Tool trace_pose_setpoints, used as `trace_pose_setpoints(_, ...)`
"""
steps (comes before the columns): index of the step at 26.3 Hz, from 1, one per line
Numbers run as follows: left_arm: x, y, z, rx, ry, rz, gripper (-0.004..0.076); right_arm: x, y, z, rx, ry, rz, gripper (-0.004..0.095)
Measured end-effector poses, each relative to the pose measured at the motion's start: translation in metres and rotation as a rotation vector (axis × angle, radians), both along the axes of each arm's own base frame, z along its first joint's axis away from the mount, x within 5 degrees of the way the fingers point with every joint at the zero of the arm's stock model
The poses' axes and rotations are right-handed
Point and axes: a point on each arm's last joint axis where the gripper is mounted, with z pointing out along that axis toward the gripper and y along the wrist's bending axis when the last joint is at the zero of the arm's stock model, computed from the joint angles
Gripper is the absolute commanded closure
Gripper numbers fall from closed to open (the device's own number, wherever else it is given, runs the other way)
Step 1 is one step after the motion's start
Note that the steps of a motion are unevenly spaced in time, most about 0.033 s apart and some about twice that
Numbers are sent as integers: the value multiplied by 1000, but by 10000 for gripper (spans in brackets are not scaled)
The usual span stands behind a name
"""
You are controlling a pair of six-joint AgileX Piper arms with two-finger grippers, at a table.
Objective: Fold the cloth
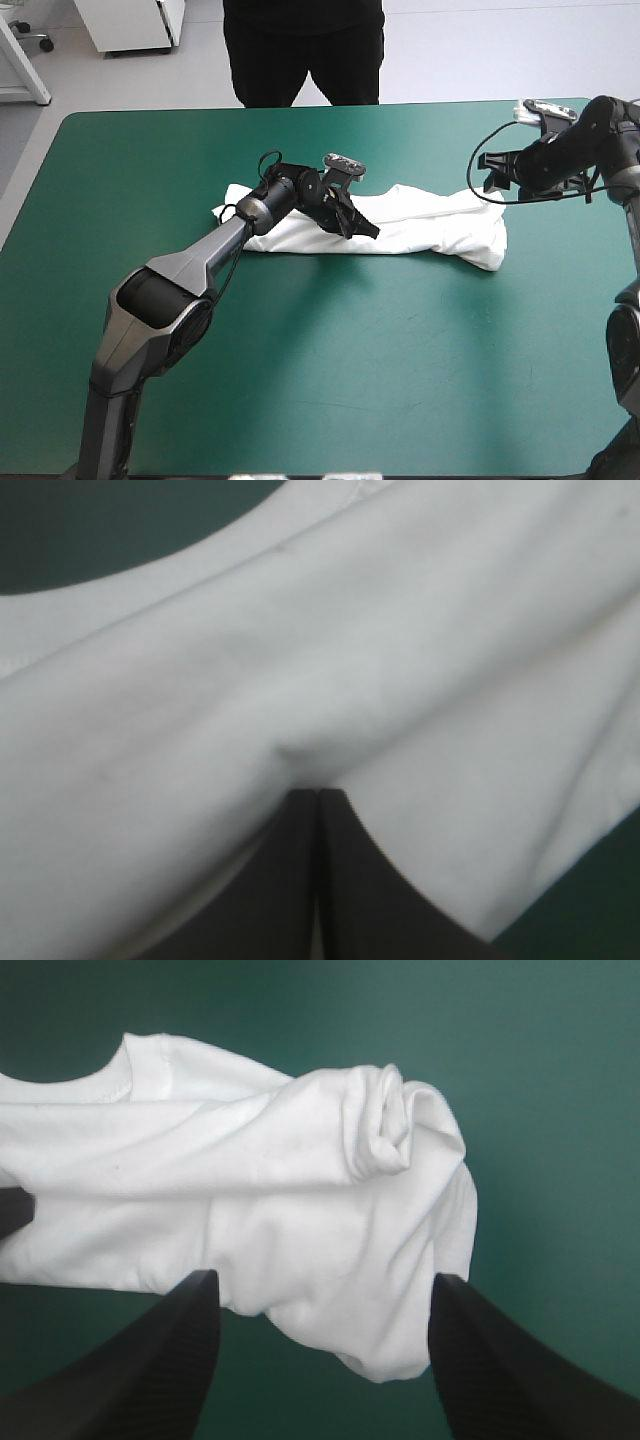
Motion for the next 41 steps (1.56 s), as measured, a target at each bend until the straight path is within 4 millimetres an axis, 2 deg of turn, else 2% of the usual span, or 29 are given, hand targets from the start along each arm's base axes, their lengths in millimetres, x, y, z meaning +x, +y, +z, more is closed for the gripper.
trace_pose_setpoints(1, 0, 0, 0, 0, 0, 0, 733, 2, -1, -6, 3, 21, 8, 234)
trace_pose_setpoints(3, 0, 0, 0, 0, 0, -1, 733, 16, -2, -38, 13, 110, 25, 234)
trace_pose_setpoints(5, 0, 0, 0, 1, 1, -1, 733, 25, -4, -60, 4, 165, 28, 234)
trace_pose_setpoints(7, -1, 0, 0, 2, 3, -2, 733, 30, -8, -77, -26, 209, 22, 235)
trace_pose_setpoints(9, 0, 0, 0, 1, 2, -2, 733, 34, -8, -90, -23, 240, 21, 235)
trace_pose_setpoints(16, 0, 0, 0, 1, 2, -2, 733, 43, -6, -118, 23, 285, 28, 237)
trace_pose_setpoints(19, 0, 0, 0, 2, 2, -2, 733, 44, -4, -120, 82, 276, 52, 244)
trace_pose_setpoints(21, 0, 0, 0, 2, 2, -2, 733, 46, -1, -122, 123, 276, 65, 341)
trace_pose_setpoints(23, 0, 0, 0, 2, 2, -2, 733, 47, 2, -124, 147, 281, 73, 540)
trace_pose_setpoints(26, 0, 0, 0, 2, 2, -2, 733, 48, 5, -129, 164, 290, 79, 919)
trace_pose_setpoints(35, 0, 0, 0, 3, 3, -3, 733, 49, 22, -131, 250, 281, 118, 924)
trace_pose_setpoints(38, -1, 0, 0, 3, 4, -3, 733, 46, 25, -117, 258, 250, 124, 925)
trace_pose_setpoints(41, -1, 0, 0, 3, 4, -3, 733, 39, 26, -88, 256, 182, 131, 925)
